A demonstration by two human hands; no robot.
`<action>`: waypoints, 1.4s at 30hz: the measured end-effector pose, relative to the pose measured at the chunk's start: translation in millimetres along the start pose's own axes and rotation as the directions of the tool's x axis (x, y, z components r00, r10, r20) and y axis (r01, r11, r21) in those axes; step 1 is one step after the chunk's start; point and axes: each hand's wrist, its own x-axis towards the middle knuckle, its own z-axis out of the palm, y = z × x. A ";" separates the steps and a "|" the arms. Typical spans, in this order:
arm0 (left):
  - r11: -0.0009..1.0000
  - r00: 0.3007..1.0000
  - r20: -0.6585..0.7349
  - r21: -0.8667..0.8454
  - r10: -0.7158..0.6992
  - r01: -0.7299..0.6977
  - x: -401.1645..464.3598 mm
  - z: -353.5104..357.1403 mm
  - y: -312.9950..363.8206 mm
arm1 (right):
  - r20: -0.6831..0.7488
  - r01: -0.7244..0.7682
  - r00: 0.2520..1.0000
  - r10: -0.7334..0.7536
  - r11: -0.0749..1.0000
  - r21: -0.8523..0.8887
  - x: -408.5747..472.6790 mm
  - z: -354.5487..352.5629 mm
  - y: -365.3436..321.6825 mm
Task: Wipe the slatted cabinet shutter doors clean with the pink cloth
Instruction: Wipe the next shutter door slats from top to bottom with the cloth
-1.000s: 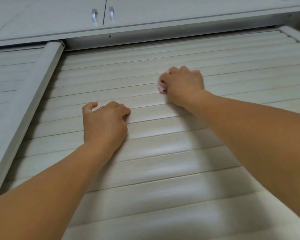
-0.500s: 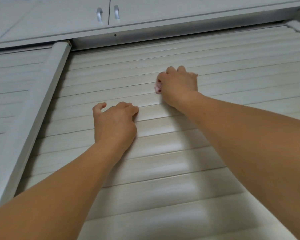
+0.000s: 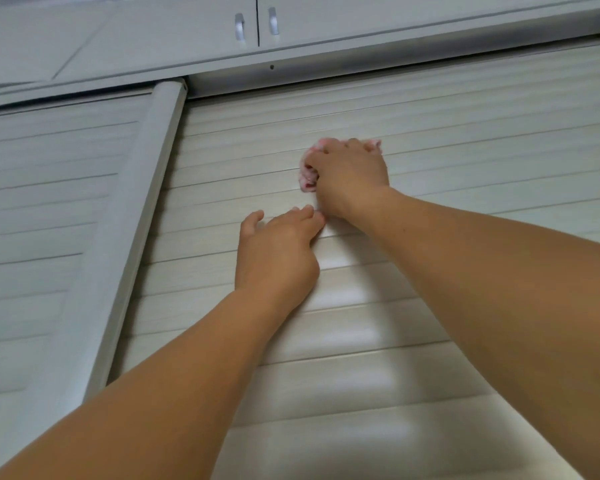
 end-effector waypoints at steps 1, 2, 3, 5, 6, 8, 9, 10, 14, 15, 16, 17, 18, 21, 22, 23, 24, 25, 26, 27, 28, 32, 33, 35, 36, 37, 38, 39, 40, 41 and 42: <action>1.000 1.000 0.003 -0.016 -0.008 0.008 -1.2 0.1 -0.7 | 0.026 0.056 0.998 -0.057 0.998 0.023 9.0 1.1 -15.5; 0.999 1.000 0.006 -0.028 -0.017 0.018 -1.4 0.0 -0.7 | 0.076 0.124 0.989 -0.127 0.991 0.041 18.0 2.1 -28.2; 0.999 1.000 0.011 -0.042 -0.028 0.029 -1.5 0.0 -0.4 | 0.143 0.187 0.971 -0.193 0.981 0.053 26.1 1.4 -38.6; 0.997 1.000 0.010 -0.074 -0.025 0.026 -0.9 0.0 -0.7 | 0.220 0.260 0.933 -0.285 0.956 0.135 36.8 0.7 -45.3; 0.996 1.000 0.001 -0.084 -0.012 0.012 -0.6 -0.4 -0.8 | 0.217 0.274 0.923 -0.318 0.939 0.210 36.8 -0.4 -41.5; 0.996 1.000 -0.013 -0.088 0.004 -0.005 -0.9 -0.1 -2.9 | 0.186 0.303 0.912 -0.366 0.905 0.298 28.1 -2.8 -26.6; 0.996 1.000 -0.018 -0.087 -0.003 0.001 -1.3 -0.4 -3.7 | 0.183 0.307 0.908 -0.376 0.897 0.319 22.6 -3.4 -17.8; 0.996 1.000 -0.023 -0.083 -0.014 0.012 -1.5 -0.2 -2.7 | 0.180 0.300 0.910 -0.372 0.895 0.331 17.6 -3.2 -6.7; 0.996 0.996 -0.031 -0.014 -0.083 0.083 -2.9 1.6 6.6 | 0.189 0.234 0.935 -0.301 0.921 0.313 3.0 -5.7 37.2; 0.996 0.995 -0.041 0.002 -0.093 0.093 -2.8 1.3 9.0 | 0.191 0.216 0.942 -0.277 0.933 0.288 -2.2 -7.3 48.8; 0.994 0.993 -0.054 0.018 -0.106 0.108 -2.0 1.3 12.8 | 0.184 0.200 0.950 -0.251 0.946 0.256 -8.4 -10.2 61.4; 0.991 0.991 -0.062 0.041 -0.122 0.125 -1.5 1.4 15.6 | 0.175 0.174 0.961 -0.216 0.958 0.227 -14.2 -12.8 72.2; 0.987 0.988 -0.064 0.065 -0.140 0.144 -0.3 1.6 19.5 | 0.171 0.141 0.969 -0.178 0.967 0.211 -20.3 -15.2 83.0; 0.975 0.978 -0.059 0.087 -0.198 0.202 3.4 3.1 37.7 | 0.176 0.079 0.978 -0.108 0.983 0.167 -35.6 -20.4 113.6; 0.975 0.978 -0.059 0.087 -0.201 0.205 4.9 4.2 45.7 | 0.175 0.069 0.980 -0.094 0.987 0.145 -39.7 -21.5 122.9; 0.977 0.980 -0.056 0.087 -0.190 0.194 6.2 5.3 53.8 | 0.173 0.055 0.982 -0.077 0.990 0.128 -43.5 -22.0 131.8; 0.982 0.984 -0.051 0.082 -0.168 0.172 8.7 8.0 64.9 | 0.171 0.039 0.984 -0.057 0.993 0.109 -47.8 -23.2 142.7; 0.987 0.989 -0.046 0.071 -0.141 0.144 11.7 10.2 76.9 | 0.172 0.021 0.984 -0.037 0.996 0.090 -51.7 -23.9 153.6; 0.992 0.993 -0.039 0.062 -0.110 0.113 14.6 12.8 88.4 | 0.174 0.004 0.985 -0.017 0.997 0.073 -55.1 -24.9 163.9; 0.996 0.996 -0.028 0.049 -0.079 0.081 18.2 16.0 103.5 | 0.181 -0.016 0.983 0.006 0.998 0.053 -59.2 -26.6 177.4; 0.998 0.999 -0.009 0.042 -0.051 0.052 21.2 18.8 115.8 | 0.188 -0.039 0.982 0.031 0.999 0.034 -62.1 -28.1 188.4; 0.999 0.999 0.025 0.002 -0.043 0.043 34.3 30.9 162.2 | 0.229 -0.130 0.963 0.139 0.990 -0.051 -76.6 -38.8 238.3; 0.999 0.999 0.024 -0.011 -0.049 0.049 37.9 32.9 170.3 | 0.244 -0.151 0.956 0.164 0.986 -0.073 -80.1 -41.0 249.4; 0.999 0.998 0.044 -0.035 -0.033 0.034 46.0 37.3 187.1 | 0.269 -0.193 0.938 0.218 0.974 -0.117 -87.5 -45.1 273.7; 0.999 0.998 0.062 -0.045 -0.011 0.014 50.2 39.5 195.6 | 0.275 -0.217 0.929 0.249 0.966 -0.142 -90.9 -47.4 286.1; 0.999 0.996 0.083 -0.054 0.011 -0.006 55.3 41.9 206.8 | 0.278 -0.248 0.917 0.288 0.954 -0.170 -94.6 -50.0 300.4; 0.999 0.994 0.105 -0.051 0.021 -0.016 58.3 42.9 213.0 | 0.277 -0.281 0.902 0.331 0.938 -0.203 -96.7 -50.4 309.1; 0.999 0.993 0.118 -0.044 0.017 -0.012 62.5 44.8 223.7 | 0.276 -0.321 0.884 0.378 0.919 -0.230 -98.2 -50.9 320.4; 1.000 0.992 0.124 -0.028 -0.001 0.004 64.6 45.8 230.2 | 0.275 -0.363 0.864 0.421 0.900 -0.241 -98.4 -50.0 325.0; 1.000 0.993 0.116 -0.006 -0.023 0.024 66.3 46.5 236.2 | 0.269 -0.392 0.851 0.450 0.887 -0.243 -96.6 -48.2 325.6; 0.999 0.994 0.106 0.020 -0.039 0.038 67.0 47.3 240.9 | 0.258 -0.404 0.850 0.460 0.882 -0.241 -94.6 -46.1 323.0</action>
